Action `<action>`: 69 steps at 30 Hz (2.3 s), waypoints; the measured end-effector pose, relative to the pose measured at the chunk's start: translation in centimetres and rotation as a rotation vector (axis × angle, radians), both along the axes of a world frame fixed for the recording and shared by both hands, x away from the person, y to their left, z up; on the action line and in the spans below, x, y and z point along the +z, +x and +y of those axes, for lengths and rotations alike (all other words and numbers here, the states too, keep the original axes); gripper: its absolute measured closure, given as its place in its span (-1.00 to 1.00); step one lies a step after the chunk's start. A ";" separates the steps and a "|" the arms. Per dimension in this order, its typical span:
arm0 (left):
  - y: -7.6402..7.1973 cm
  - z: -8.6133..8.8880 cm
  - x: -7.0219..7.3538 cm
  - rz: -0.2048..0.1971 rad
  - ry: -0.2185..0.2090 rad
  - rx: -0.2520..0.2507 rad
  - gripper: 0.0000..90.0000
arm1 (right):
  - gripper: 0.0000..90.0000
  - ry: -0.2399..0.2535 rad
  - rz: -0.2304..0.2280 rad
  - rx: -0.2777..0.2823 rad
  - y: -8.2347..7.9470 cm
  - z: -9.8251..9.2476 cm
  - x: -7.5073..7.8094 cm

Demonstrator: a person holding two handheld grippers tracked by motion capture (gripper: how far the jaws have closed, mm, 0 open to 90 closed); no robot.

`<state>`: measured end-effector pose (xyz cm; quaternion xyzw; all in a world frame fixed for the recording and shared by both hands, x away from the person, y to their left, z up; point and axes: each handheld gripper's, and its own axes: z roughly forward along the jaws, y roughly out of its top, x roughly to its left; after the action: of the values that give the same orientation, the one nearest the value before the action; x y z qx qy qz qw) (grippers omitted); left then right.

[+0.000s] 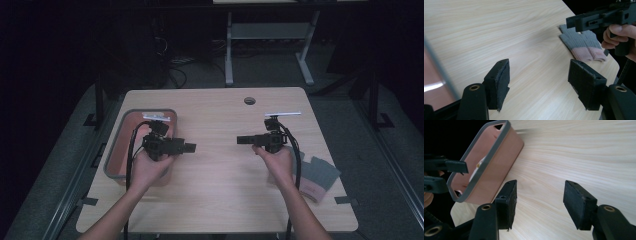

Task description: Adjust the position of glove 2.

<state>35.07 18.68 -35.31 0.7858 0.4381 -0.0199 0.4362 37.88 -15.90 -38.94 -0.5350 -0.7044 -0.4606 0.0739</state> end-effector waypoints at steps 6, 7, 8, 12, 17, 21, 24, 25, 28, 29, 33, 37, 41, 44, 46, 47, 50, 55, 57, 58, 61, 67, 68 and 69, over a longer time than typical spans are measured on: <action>-0.2 -2.1 -0.4 -0.002 -0.003 -0.034 -0.26 | -0.03 -0.004 -0.003 -0.033 -0.7 -2.2 -0.1; -0.2 -2.4 -0.5 -0.003 -0.007 -0.039 -0.26 | -0.03 -0.008 -0.005 -0.041 -0.8 -2.6 -0.2; -0.2 -2.7 -0.5 -0.001 -0.011 -0.043 -0.26 | -0.03 -0.006 -0.003 -0.048 -0.9 -2.8 -0.2; -0.3 -3.9 -0.7 -0.003 -0.013 -0.064 -0.26 | -0.03 -0.002 -0.001 -0.059 -1.3 -3.9 -0.4; -0.3 -5.0 -0.9 -0.004 -0.018 -0.080 -0.27 | -0.04 0.001 0.009 -0.076 -1.7 -5.1 -0.7; -0.3 -5.7 -1.2 -0.005 -0.026 -0.089 -0.28 | -0.05 -0.012 0.017 -0.089 -2.1 -6.1 -1.0; -0.3 -6.3 -1.5 -0.003 -0.027 -0.099 -0.28 | -0.05 -0.018 0.021 -0.104 -2.4 -6.9 -1.4; -0.3 -6.4 -1.5 -0.001 -0.027 -0.102 -0.29 | -0.05 -0.020 0.025 -0.114 -2.6 -7.2 -1.5; -0.4 -6.8 -1.8 0.005 -0.035 -0.114 -0.29 | -0.05 -0.013 0.031 -0.124 -2.8 -7.7 -1.7; -0.4 -7.0 -1.8 0.006 -0.032 -0.119 -0.29 | -0.06 -0.016 0.033 -0.126 -2.8 -7.8 -1.8; -0.6 -7.7 -2.1 0.007 -0.049 -0.125 -0.29 | -0.06 -0.016 0.038 -0.138 -3.3 -8.6 -2.2; -0.8 -8.7 -2.6 0.014 -0.047 -0.137 -0.29 | -0.06 -0.019 0.047 -0.149 -3.8 -9.5 -2.7; -1.0 -9.8 -3.2 0.022 -0.050 -0.161 -0.30 | -0.06 -0.014 0.053 -0.169 -4.3 -10.7 -3.1; -1.1 -10.5 -3.6 0.029 -0.056 -0.172 -0.30 | -0.06 -0.017 0.058 -0.186 -4.7 -11.7 -3.5; -1.1 -11.0 -3.8 0.034 -0.057 -0.181 -0.31 | -0.06 -0.023 0.060 -0.195 -5.1 -12.2 -3.7; -1.2 -11.2 -3.9 0.036 -0.057 -0.188 -0.31 | -0.06 -0.024 0.061 -0.198 -5.2 -12.5 -3.8; -1.3 -11.8 -4.2 0.041 -0.060 -0.196 -0.31 | -0.06 -0.030 0.067 -0.214 -5.7 -13.3 -4.2; -1.4 -12.5 -4.6 0.048 -0.057 -0.209 -0.32 | -0.06 -0.033 0.082 -0.232 -6.3 -14.3 -4.6; -1.4 -12.7 -4.7 0.047 -0.060 -0.213 -0.32 | -0.06 -0.038 0.081 -0.239 -6.5 -14.6 -4.7; -1.4 -12.7 -4.7 0.049 -0.057 -0.213 -0.32 | -0.06 -0.044 0.078 -0.241 -6.6 -14.8 -4.8; -1.5 -12.8 -4.8 0.046 -0.053 -0.218 -0.32 | -0.06 -0.061 0.077 -0.249 -6.9 -15.1 -4.8; -1.6 -12.9 -5.0 0.049 -0.050 -0.228 -0.33 | -0.07 -0.162 0.055 -0.254 -7.5 -15.6 -4.6; -1.6 -13.0 -5.0 0.047 -0.049 -0.229 -0.33 | -0.07 -0.182 0.051 -0.258 -7.7 -15.7 -4.5; -1.6 -13.0 -5.1 0.046 -0.048 -0.231 -0.33 | -0.07 -0.204 0.047 -0.260 -7.9 -15.8 -4.5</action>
<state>33.44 5.71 -40.37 0.8198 0.3538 -0.0983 0.4395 30.02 -31.74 -43.44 -0.6369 -0.6704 -0.3799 -0.0247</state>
